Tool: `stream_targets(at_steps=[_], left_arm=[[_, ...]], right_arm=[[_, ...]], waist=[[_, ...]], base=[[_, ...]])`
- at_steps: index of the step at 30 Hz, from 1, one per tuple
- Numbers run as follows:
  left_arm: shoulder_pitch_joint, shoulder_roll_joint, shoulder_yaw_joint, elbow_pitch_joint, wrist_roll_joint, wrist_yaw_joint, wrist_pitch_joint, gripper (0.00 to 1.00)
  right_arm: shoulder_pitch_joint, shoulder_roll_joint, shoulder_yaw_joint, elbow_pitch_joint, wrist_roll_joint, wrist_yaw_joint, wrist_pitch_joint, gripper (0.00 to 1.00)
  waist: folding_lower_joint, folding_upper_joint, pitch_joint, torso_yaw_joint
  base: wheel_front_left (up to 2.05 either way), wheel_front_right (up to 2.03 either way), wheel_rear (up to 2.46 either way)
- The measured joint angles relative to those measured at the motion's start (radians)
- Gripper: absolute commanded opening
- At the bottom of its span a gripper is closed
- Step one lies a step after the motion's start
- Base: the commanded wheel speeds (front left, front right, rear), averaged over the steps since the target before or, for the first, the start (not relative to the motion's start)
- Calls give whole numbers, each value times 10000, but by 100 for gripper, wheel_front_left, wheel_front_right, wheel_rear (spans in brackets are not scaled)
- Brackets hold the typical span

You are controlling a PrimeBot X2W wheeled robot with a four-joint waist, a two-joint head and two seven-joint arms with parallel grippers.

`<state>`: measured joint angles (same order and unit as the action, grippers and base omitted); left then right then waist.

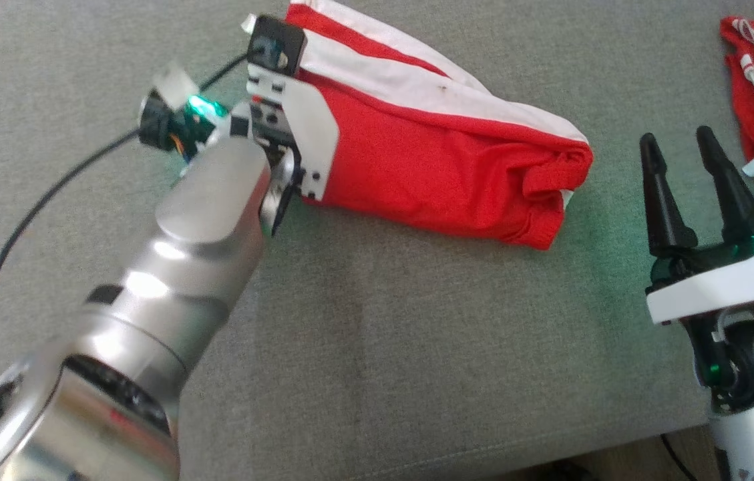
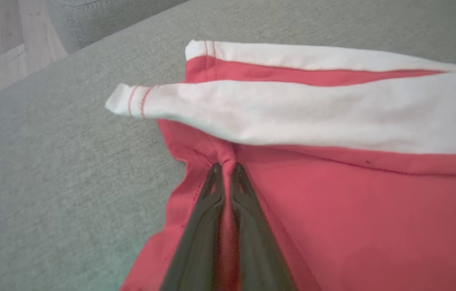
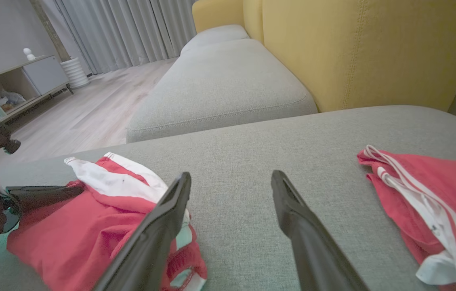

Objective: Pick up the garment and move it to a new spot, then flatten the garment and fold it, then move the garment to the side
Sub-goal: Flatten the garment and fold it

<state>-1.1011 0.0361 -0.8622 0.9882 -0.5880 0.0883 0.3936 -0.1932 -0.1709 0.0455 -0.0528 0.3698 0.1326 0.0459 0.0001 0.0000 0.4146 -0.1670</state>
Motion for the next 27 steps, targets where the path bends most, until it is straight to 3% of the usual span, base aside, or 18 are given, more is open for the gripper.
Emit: stream_targets(at_steps=[8,13,19,22,23,24,25,27], left_arm=[[1908,221,556,-1164,-548,656,-2019,0],[3657,1103,1133,-2936,-986,1561,-2673,0],[6067,2378,1657,-5869,-1373,2915,-2694,0],[6975,2777,1795,-7012,-1469,3319,-2566,0],[7144,2859,1801,-7258,-1476,3379,-2543,13],[7278,2901,1831,-7494,-1549,3400,-2541,69],[7278,2901,1831,-7494,-1549,3400,-2541,100],[7448,2963,1864,-7825,-1576,3459,-2767,100]], right_arm=[[632,188,-453,-71,-92,0,163,100],[846,314,-520,-148,-121,0,510,100],[920,334,-608,-301,-192,0,780,100],[1081,355,-614,-343,-203,0,880,100],[1084,359,-614,-355,-234,0,907,100],[1082,357,-614,-385,-288,0,965,100],[1082,357,-614,-385,-288,0,965,100],[1066,359,-608,-460,-318,0,1016,100]], waist=[[-1,0,-492,464],[-2,0,-818,837],[-3,0,-1101,1169],[-2,0,-1132,1246],[-2,0,-1133,1245],[-2,0,-1135,1236],[-2,0,-1135,1236],[-2,0,-1146,1199]], base=[[0,0,0],[0,0,0],[0,0,0],[0,0,0],[0,0,0],[0,0,0],[0,0,0],[0,0,0]])
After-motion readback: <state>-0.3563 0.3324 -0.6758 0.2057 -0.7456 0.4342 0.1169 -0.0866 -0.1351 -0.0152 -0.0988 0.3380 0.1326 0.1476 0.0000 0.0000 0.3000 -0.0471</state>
